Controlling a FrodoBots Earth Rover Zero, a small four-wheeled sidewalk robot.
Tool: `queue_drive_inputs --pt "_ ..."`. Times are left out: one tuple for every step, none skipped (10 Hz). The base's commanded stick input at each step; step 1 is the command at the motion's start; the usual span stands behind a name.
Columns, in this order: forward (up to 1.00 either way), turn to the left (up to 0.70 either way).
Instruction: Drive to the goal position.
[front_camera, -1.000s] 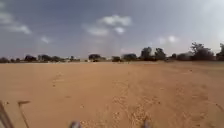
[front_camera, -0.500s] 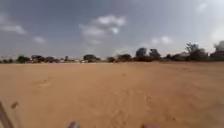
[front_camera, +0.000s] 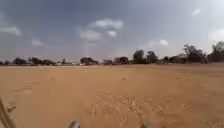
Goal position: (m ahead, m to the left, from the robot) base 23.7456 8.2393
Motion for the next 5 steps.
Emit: queue_drive_inputs --pt "1.00 0.00" --pt "1.00 0.00" --pt "1.00 0.00" --pt "1.00 0.00" --pt "1.00 0.00"
